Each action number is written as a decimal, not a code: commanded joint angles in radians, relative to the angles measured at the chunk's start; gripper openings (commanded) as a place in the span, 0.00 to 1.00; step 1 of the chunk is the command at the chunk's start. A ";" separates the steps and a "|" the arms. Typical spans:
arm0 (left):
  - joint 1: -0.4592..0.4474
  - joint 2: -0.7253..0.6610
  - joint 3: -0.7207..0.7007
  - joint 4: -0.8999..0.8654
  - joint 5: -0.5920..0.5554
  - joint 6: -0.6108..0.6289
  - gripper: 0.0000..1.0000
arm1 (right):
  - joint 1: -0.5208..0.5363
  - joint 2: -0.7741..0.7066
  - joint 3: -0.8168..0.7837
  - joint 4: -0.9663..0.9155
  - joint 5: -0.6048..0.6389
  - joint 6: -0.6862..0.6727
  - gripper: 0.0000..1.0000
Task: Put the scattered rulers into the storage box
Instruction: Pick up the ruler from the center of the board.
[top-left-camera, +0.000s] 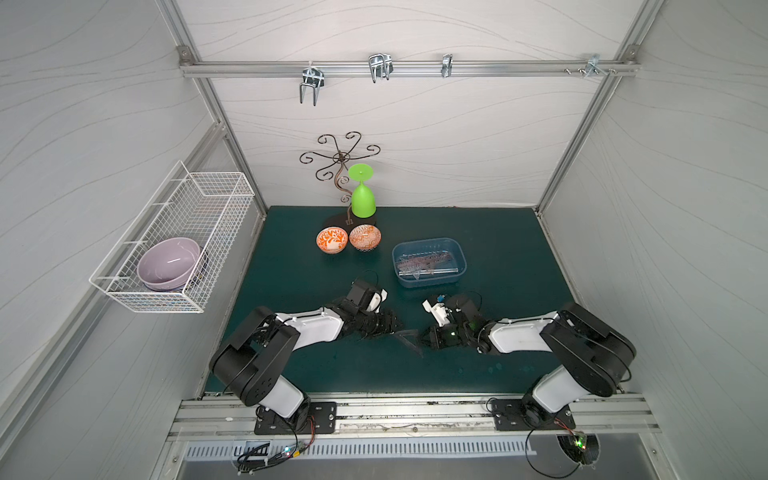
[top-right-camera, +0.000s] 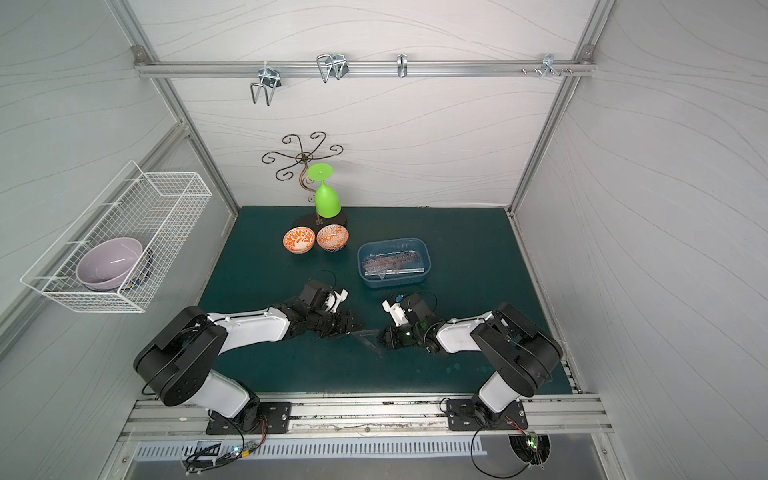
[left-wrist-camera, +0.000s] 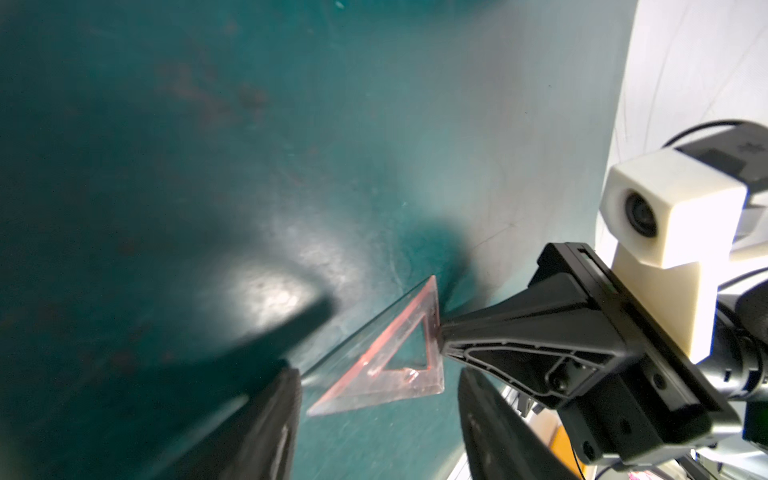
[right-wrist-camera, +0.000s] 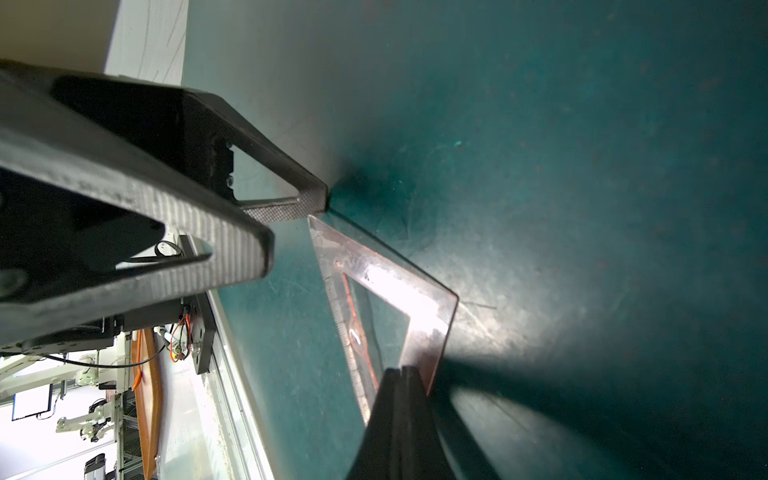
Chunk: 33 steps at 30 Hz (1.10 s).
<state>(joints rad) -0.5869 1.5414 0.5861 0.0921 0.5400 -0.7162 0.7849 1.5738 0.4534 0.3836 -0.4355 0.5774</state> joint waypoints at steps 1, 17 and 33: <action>-0.021 0.023 -0.060 -0.061 0.010 -0.023 0.62 | 0.007 0.050 -0.030 -0.169 0.070 -0.001 0.01; -0.021 0.046 -0.029 -0.059 0.005 0.014 0.47 | 0.008 0.070 -0.030 -0.154 0.066 -0.001 0.01; -0.021 0.058 -0.012 -0.052 0.018 0.030 0.05 | 0.001 0.017 -0.019 -0.207 0.069 -0.020 0.01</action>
<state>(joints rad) -0.5941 1.5890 0.5739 0.1074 0.5598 -0.7025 0.7853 1.5829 0.4603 0.3805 -0.4355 0.5758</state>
